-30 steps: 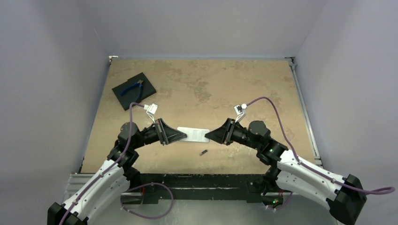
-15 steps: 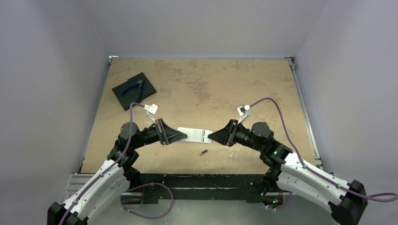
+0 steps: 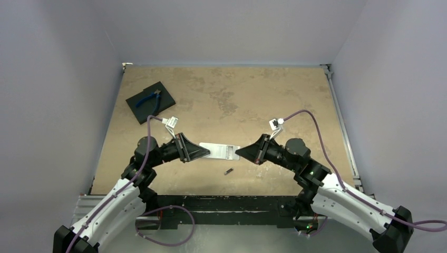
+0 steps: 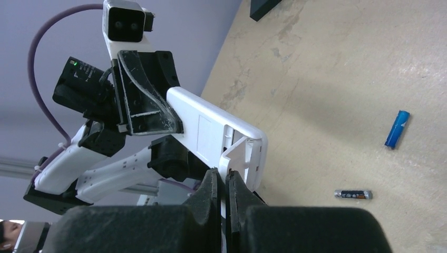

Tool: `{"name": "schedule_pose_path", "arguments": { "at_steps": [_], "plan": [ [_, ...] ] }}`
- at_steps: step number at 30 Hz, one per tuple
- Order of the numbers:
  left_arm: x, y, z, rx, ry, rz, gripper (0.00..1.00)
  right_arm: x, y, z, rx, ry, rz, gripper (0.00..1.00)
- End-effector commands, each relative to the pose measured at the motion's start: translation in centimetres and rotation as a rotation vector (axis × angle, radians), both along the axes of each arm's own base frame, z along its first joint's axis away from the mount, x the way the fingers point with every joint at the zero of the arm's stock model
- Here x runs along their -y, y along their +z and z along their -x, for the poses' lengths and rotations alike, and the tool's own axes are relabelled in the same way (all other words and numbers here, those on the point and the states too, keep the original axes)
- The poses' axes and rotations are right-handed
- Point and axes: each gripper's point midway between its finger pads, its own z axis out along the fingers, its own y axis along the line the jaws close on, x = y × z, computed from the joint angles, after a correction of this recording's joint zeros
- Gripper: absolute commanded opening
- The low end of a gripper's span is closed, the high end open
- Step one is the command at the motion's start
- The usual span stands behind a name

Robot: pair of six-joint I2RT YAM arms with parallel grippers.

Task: Load the batteries into the remote control
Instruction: Remove the battery cover from the remote control.

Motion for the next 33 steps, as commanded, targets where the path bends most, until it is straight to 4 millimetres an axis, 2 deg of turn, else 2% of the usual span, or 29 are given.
{"name": "schedule_pose_path", "arguments": {
  "at_steps": [1,8,12,17,23,27,33],
  "plan": [
    [-0.2,1.5,-0.6,0.067,0.025,-0.003,0.00,0.5,2.3,-0.5,0.061,-0.031,-0.012,0.00],
    [-0.8,0.8,-1.4,0.060,0.072,-0.086,0.00,1.5,3.8,-0.6,0.107,-0.059,0.041,0.00],
    [-1.4,0.0,-1.8,0.044,0.103,-0.153,0.00,2.1,4.3,-1.3,0.131,-0.098,0.096,0.00],
    [-2.0,-0.9,-2.1,0.024,0.128,-0.223,0.00,2.1,4.8,-2.1,0.117,-0.121,0.118,0.00],
    [-2.3,-1.3,-2.1,0.023,0.138,-0.259,0.00,1.6,4.3,-3.7,0.209,-0.095,0.268,0.00],
    [-2.5,-1.4,-1.9,0.018,0.140,-0.271,0.00,1.0,4.1,-4.7,0.228,-0.077,0.306,0.00],
    [-2.7,-1.4,-1.6,0.021,0.142,-0.275,0.00,1.1,2.4,-7.4,0.198,-0.061,0.307,0.00]
  ]
}}
